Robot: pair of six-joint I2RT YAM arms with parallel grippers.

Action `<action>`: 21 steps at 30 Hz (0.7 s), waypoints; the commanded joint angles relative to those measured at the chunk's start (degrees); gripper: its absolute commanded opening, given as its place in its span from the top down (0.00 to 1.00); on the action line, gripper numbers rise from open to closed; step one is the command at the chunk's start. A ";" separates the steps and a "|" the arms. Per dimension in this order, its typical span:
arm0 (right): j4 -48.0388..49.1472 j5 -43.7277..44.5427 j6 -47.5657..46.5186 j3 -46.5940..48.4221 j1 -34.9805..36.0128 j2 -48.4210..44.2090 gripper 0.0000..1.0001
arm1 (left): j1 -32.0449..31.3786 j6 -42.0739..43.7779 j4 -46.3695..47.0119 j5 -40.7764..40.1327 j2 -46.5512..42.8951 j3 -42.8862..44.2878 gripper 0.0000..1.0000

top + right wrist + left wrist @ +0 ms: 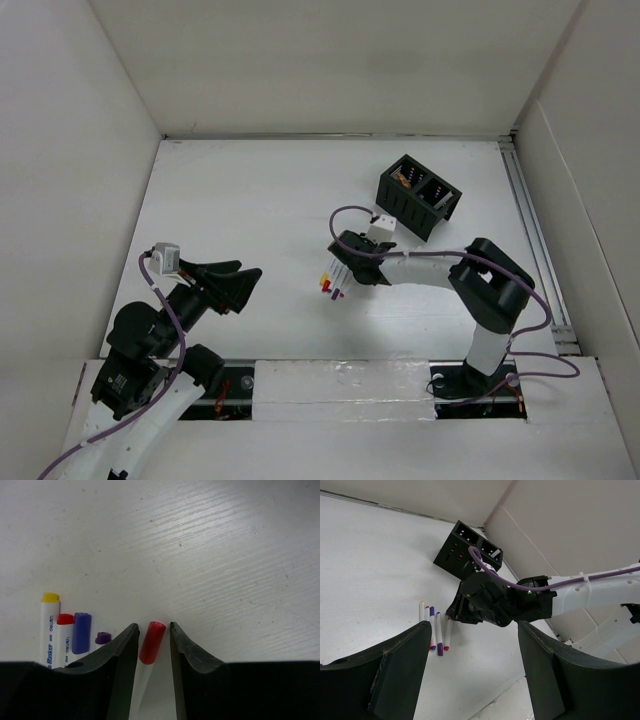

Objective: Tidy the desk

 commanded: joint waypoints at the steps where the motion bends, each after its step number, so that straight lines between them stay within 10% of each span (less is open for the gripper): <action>1: -2.52 -8.42 -0.70 -0.99 0.58 2.47 0.63 | -0.29 0.40 2.54 0.44 0.04 -0.31 0.34; 12: -1.55 -10.72 1.15 -3.81 2.52 2.73 0.59 | -0.29 0.49 2.63 0.70 -0.23 -0.39 0.34; 21: -2.33 -10.02 -0.26 -1.09 1.47 6.07 0.81 | -0.29 0.57 2.46 0.70 -0.14 -0.22 0.33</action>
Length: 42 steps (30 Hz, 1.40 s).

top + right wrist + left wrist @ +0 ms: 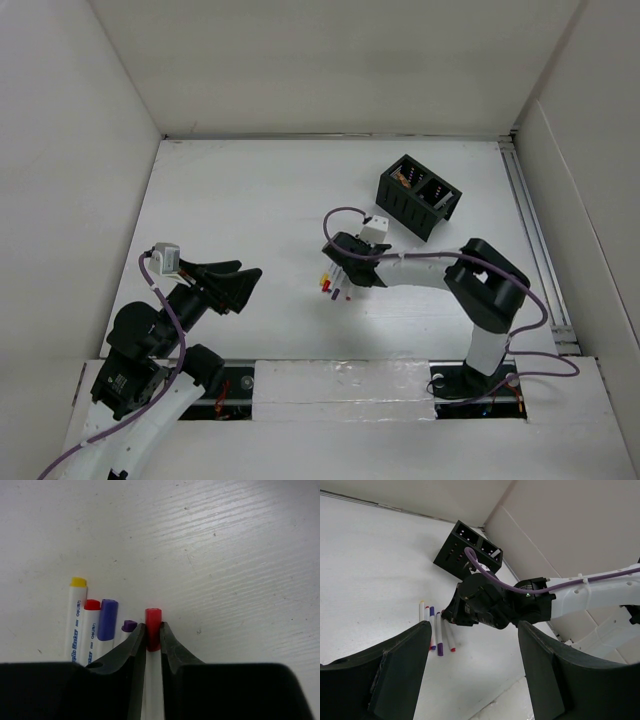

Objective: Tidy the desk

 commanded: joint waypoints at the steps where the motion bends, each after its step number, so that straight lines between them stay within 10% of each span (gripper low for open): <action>1: -5.63 -7.51 0.33 -1.83 -0.26 5.02 0.83 | -0.29 0.53 2.20 0.70 -0.05 -0.13 0.34; 8: -5.29 -3.74 1.11 -5.43 -1.49 -3.75 0.97 | -0.29 0.53 2.19 0.70 -0.05 -0.13 0.34; 25: -5.55 14.02 -2.21 1.23 -12.97 -28.63 0.97 | -0.29 0.44 2.46 0.70 -0.32 -0.31 0.33; 42: -7.22 26.25 -8.98 22.51 -35.41 -15.20 0.96 | -0.29 0.44 2.45 0.79 -0.66 -0.30 0.34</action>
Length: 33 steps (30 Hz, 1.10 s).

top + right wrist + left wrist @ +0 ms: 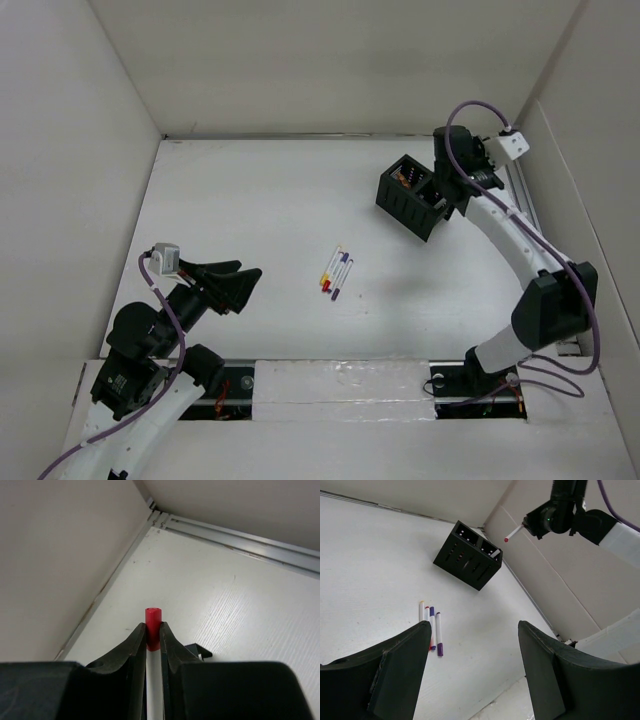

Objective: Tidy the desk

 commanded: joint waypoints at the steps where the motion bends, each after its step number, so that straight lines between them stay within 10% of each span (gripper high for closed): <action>1: -0.93 5.00 -3.19 4.31 -0.93 5.56 0.96 | -0.29 0.44 2.72 0.83 -0.64 -0.39 0.33; 27: -8.13 15.29 1.19 10.46 3.46 22.90 0.93 | -0.29 0.27 2.63 0.48 0.24 -0.57 0.34; 33: -13.94 16.52 6.39 13.46 6.36 22.03 0.64 | -0.29 0.27 2.45 0.39 0.68 -0.39 0.34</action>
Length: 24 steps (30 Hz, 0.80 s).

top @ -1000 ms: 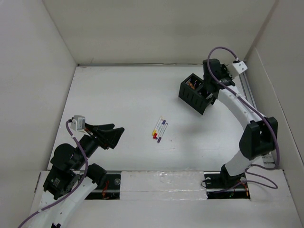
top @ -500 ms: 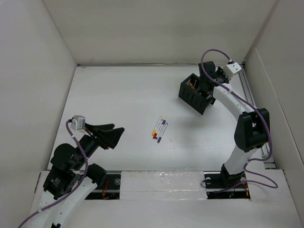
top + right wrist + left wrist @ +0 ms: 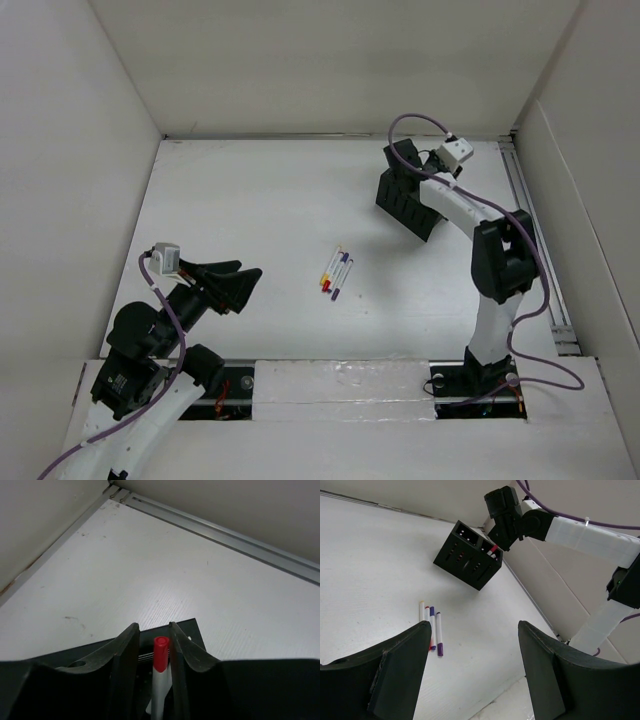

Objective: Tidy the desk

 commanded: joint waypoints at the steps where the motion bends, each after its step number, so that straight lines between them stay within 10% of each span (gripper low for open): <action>1: -3.38 2.25 2.56 2.68 2.75 -3.48 0.64 | -0.29 0.35 2.63 0.50 0.54 -0.48 0.34; 8: 5.49 -4.59 -5.00 -3.02 7.42 -14.99 0.57 | -0.29 0.35 2.63 0.50 0.37 -0.48 0.34; 14: 21.12 -26.90 -13.27 -17.95 16.71 -25.81 1.00 | -0.29 0.35 2.72 0.59 0.10 -0.48 0.33; 20: 25.20 -35.37 -5.21 -29.74 27.26 -23.03 0.97 | -0.29 0.44 2.72 0.85 0.72 -0.48 0.34; 24: 22.38 -34.32 -1.06 -29.58 29.92 -18.62 0.66 | -0.29 0.36 2.28 0.86 1.07 -0.13 0.34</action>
